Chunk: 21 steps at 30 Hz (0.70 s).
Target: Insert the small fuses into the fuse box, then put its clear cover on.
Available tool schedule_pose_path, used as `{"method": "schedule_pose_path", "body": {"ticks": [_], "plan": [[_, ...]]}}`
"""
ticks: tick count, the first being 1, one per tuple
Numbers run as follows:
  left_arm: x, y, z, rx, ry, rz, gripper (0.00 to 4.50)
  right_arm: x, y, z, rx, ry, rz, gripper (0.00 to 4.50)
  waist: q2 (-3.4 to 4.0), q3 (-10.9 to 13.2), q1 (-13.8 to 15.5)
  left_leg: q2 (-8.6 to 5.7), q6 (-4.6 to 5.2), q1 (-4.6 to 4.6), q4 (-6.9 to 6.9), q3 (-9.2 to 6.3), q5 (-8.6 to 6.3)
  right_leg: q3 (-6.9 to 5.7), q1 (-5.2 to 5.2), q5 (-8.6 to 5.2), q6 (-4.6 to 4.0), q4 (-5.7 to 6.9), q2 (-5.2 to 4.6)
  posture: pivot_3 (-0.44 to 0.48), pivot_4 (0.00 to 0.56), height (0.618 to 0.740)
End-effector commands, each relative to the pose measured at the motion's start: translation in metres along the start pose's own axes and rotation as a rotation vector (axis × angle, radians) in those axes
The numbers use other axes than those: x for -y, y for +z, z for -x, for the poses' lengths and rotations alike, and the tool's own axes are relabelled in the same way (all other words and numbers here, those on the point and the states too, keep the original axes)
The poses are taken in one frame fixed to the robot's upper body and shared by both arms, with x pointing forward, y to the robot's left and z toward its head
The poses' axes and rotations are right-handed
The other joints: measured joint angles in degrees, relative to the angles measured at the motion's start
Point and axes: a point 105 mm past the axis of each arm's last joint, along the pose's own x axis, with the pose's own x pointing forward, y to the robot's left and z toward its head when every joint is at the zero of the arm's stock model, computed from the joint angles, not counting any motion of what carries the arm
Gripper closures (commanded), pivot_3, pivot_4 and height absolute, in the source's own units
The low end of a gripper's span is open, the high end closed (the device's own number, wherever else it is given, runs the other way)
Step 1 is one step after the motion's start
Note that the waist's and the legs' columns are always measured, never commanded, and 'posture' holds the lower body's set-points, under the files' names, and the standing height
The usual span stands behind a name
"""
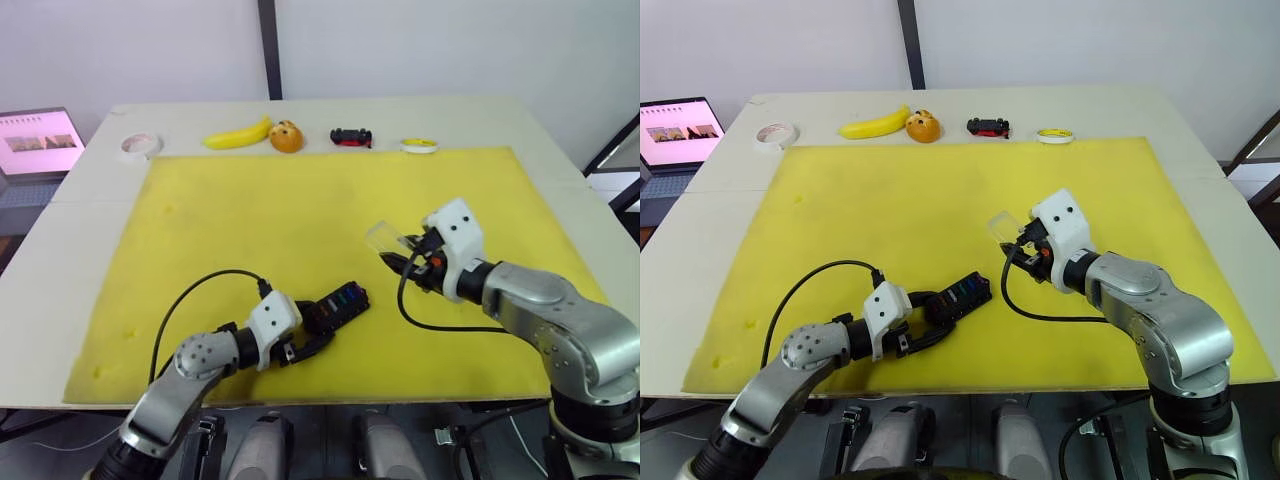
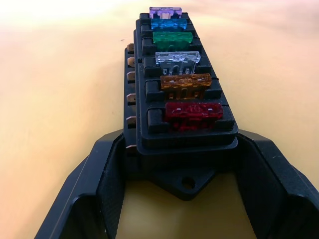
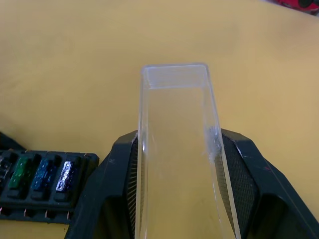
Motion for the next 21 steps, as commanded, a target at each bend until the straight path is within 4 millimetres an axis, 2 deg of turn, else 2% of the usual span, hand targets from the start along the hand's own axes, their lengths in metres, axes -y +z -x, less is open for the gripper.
{"method": "schedule_pose_path", "body": {"ticks": [1,6,11,15,21], "plan": [[-0.012,-0.006,0.009,-0.041,-0.086,-0.006,1.92,-0.011,0.020,0.015,0.091,0.104,0.070,2.79,0.00,0.0,-0.1,0.00,0.00,0.00,0.00,0.00,0.00,0.00,0.00,0.00,0.00,-0.01,0.00,0.000,0.150,0.740],[-0.021,-0.001,0.004,-0.076,-0.286,-0.104,1.92,-0.031,0.024,0.029,0.098,0.345,0.146,2.79,0.00,0.0,-0.1,0.02,0.00,0.00,0.00,-0.01,0.00,-0.03,0.01,0.00,0.00,-0.02,0.07,0.000,0.150,0.740],[-0.033,0.006,-0.009,-0.080,-0.420,-0.190,1.92,-0.048,0.018,0.029,0.059,0.525,0.267,2.79,-0.04,0.0,0.0,-0.01,0.01,-0.02,0.03,0.00,0.00,-0.06,0.05,0.00,0.01,-0.05,0.04,0.000,0.150,0.740],[-0.043,0.007,-0.021,-0.087,-0.486,-0.249,1.92,-0.058,0.013,0.011,0.038,0.580,0.328,2.79,-0.06,0.0,0.0,-0.03,0.00,-0.04,0.07,-0.01,0.00,-0.08,0.03,0.00,0.02,-0.03,0.03,0.000,0.150,0.740],[-0.049,0.011,-0.031,-0.070,-0.503,-0.252,1.92,-0.060,0.008,-0.011,0.005,0.588,0.369,2.79,-0.08,0.0,0.1,-0.09,0.00,-0.12,0.13,-0.06,0.01,-0.09,-0.01,0.00,0.03,-0.03,-0.04,0.000,0.150,0.740]]}}
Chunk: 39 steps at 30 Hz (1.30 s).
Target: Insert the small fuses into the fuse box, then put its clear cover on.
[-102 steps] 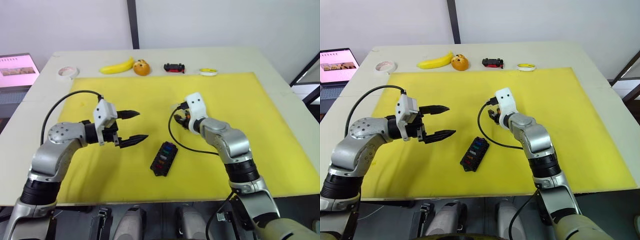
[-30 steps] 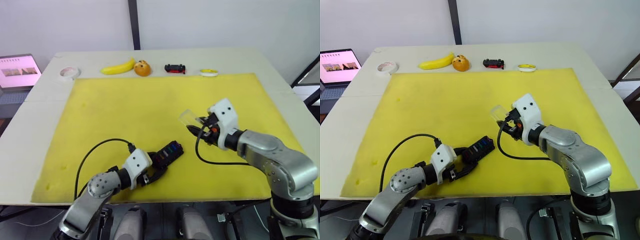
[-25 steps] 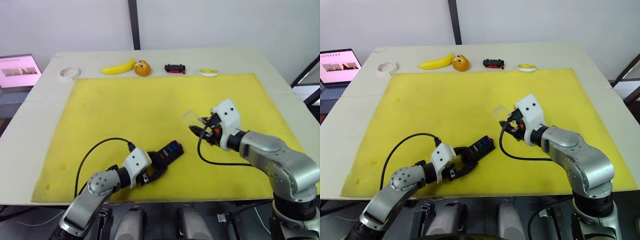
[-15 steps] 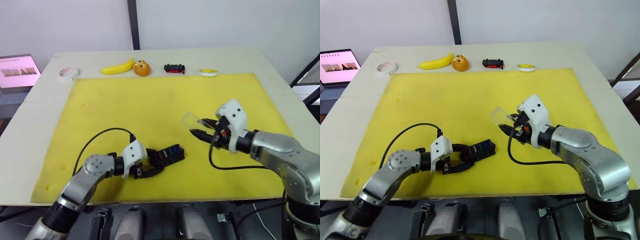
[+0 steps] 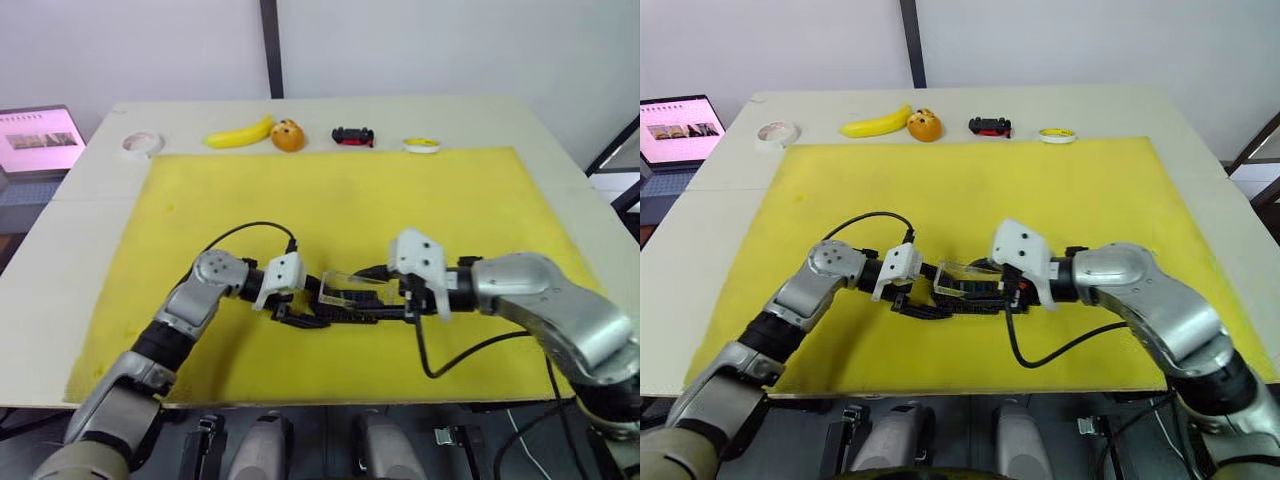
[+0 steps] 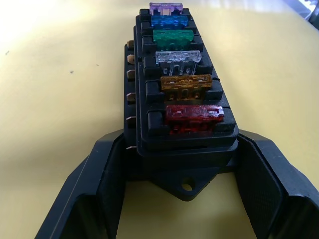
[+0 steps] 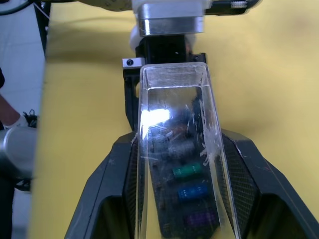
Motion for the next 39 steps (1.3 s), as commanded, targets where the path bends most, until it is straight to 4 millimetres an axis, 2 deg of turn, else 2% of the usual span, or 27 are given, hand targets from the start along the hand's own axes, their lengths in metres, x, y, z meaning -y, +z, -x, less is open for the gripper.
{"method": "schedule_pose_path", "body": {"ticks": [1,17,39], "plan": [[-0.004,-0.004,0.001,-0.033,0.001,-0.025,1.92,0.005,0.004,-0.004,-0.009,-0.006,0.059,2.79,0.00,0.0,0.0,-0.01,0.00,-0.02,0.01,-0.01,0.00,-0.01,0.00,0.00,0.00,0.00,-0.01,0.000,0.150,0.740],[-0.010,0.000,0.002,-0.025,0.028,-0.036,1.92,0.008,-0.020,-0.011,-0.098,0.022,0.056,2.79,0.00,0.0,0.0,-0.01,-0.01,-0.02,0.04,-0.04,0.01,-0.02,0.00,0.00,0.01,0.02,-0.02,0.000,0.150,0.740],[-0.012,0.002,0.000,-0.019,0.041,-0.035,1.92,0.000,-0.021,-0.010,-0.081,0.056,0.033,2.79,0.00,0.0,0.2,-0.03,-0.01,-0.02,0.05,-0.05,0.01,-0.02,0.02,0.00,0.01,0.02,-0.04,0.000,0.150,0.740]]}}
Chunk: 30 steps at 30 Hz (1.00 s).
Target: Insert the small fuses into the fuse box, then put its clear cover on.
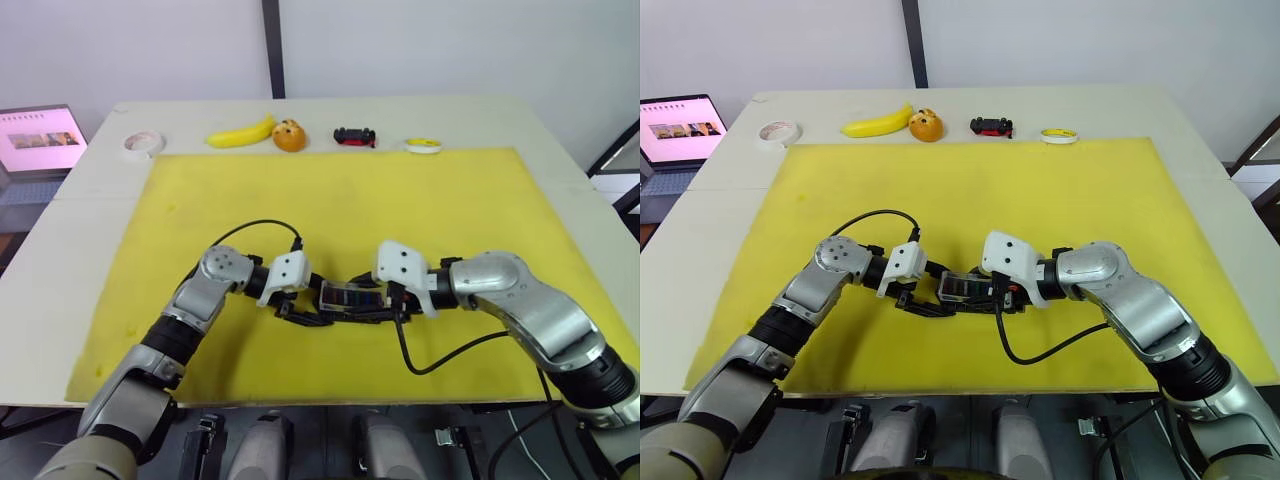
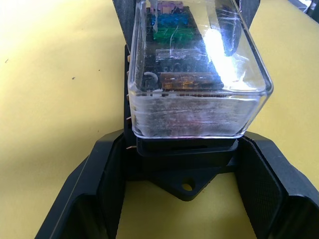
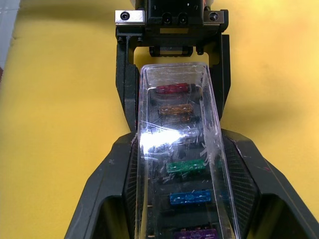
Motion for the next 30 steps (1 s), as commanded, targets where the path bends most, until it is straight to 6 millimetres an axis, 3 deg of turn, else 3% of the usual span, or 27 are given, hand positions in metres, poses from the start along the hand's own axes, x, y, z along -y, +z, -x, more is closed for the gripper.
{"method": "schedule_pose_path", "body": {"ticks": [1,5,13,18,30], "plan": [[-0.008,0.000,0.003,-0.012,0.055,0.000,1.92,-0.008,0.002,0.000,0.008,0.032,0.001,2.79,0.00,0.0,0.0,-0.01,0.00,0.00,0.00,0.00,0.00,0.00,0.00,0.00,0.00,0.00,0.00,0.000,0.150,0.740],[-0.008,0.000,0.003,-0.009,0.055,0.000,1.92,-0.010,0.007,0.000,0.022,0.033,0.006,2.79,0.00,0.0,0.0,-0.02,0.00,0.00,0.00,-0.01,0.00,0.00,0.00,0.00,0.00,0.00,-0.01,0.000,0.150,0.740],[-0.007,0.000,0.002,-0.008,0.052,-0.004,1.92,-0.006,-0.001,-0.001,-0.004,0.017,-0.007,2.79,0.00,0.0,0.0,-0.02,0.00,0.00,0.00,-0.01,0.00,-0.01,0.00,0.00,0.00,0.00,-0.01,0.000,0.150,0.740],[-0.006,0.000,0.002,-0.007,0.050,-0.006,1.92,-0.003,0.014,0.002,0.035,-0.007,0.017,0.42,-0.01,0.0,-0.1,-0.01,0.00,-0.01,0.01,-0.01,0.00,0.00,-0.01,0.00,0.00,0.02,0.00,0.000,0.150,0.740],[-0.003,0.003,0.000,0.011,0.035,-0.011,1.92,0.003,0.016,0.006,0.021,-0.067,0.076,0.42,-0.01,0.0,-0.1,-0.01,-0.01,-0.01,0.01,-0.01,0.01,-0.01,-0.02,0.00,0.00,0.03,0.00,0.000,0.150,0.740]]}}
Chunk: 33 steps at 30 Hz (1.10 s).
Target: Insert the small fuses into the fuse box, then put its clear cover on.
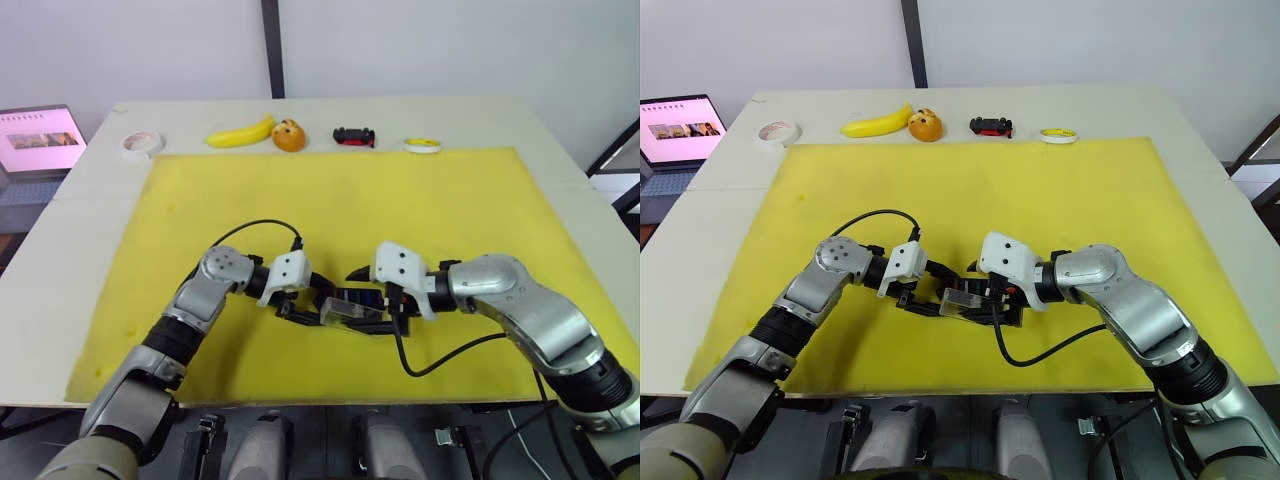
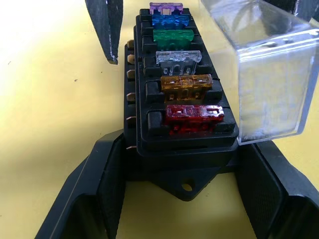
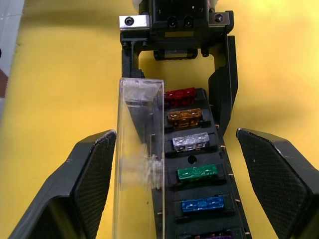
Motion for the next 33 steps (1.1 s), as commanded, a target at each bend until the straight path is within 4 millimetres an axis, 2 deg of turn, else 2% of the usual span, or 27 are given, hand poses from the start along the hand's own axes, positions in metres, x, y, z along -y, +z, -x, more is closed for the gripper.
{"method": "schedule_pose_path", "body": {"ticks": [1,8,11,20,27,33], "plan": [[-0.002,0.003,0.000,0.006,0.027,-0.010,1.92,0.003,0.015,0.008,0.028,-0.047,0.093,0.42,0.00,0.0,0.0,0.00,0.00,0.00,0.00,0.00,0.00,0.00,0.00,0.00,0.00,0.00,0.00,0.000,0.150,0.740],[-0.003,0.002,0.001,0.003,0.029,-0.004,1.92,-0.003,0.030,0.013,0.076,-0.048,0.141,0.42,0.00,0.0,0.0,0.00,0.00,0.00,0.00,0.00,0.00,0.00,0.00,0.00,0.00,0.00,0.00,0.000,0.150,0.740],[-0.003,0.002,0.000,0.006,0.029,-0.002,1.92,-0.001,0.026,0.014,0.038,-0.075,0.212,0.42,0.00,0.0,0.0,0.00,0.00,0.00,0.00,0.00,0.00,0.00,0.00,0.00,0.00,0.00,0.00,0.000,0.150,0.740],[-0.004,0.003,-0.002,0.015,0.028,0.002,1.92,-0.006,0.025,0.016,0.041,-0.081,0.229,0.42,0.00,0.0,0.0,0.00,0.00,0.00,0.00,0.00,0.00,0.00,0.00,0.00,0.00,0.00,0.00,0.000,0.150,0.740],[-0.004,0.004,-0.003,0.019,0.026,0.004,1.92,-0.008,0.008,0.014,-0.028,-0.105,0.287,0.42,0.00,0.0,0.0,-0.01,0.00,0.00,0.00,0.01,0.00,0.00,0.01,0.00,0.01,0.00,0.00,0.000,0.150,0.740],[-0.004,0.004,-0.003,0.020,0.024,0.005,1.92,0.002,-0.004,0.018,-0.089,-0.174,0.357,0.42,0.00,0.0,0.0,0.00,-0.01,0.00,0.01,0.01,0.01,0.00,0.00,0.00,0.01,0.01,0.01,0.000,0.150,0.740]]}}
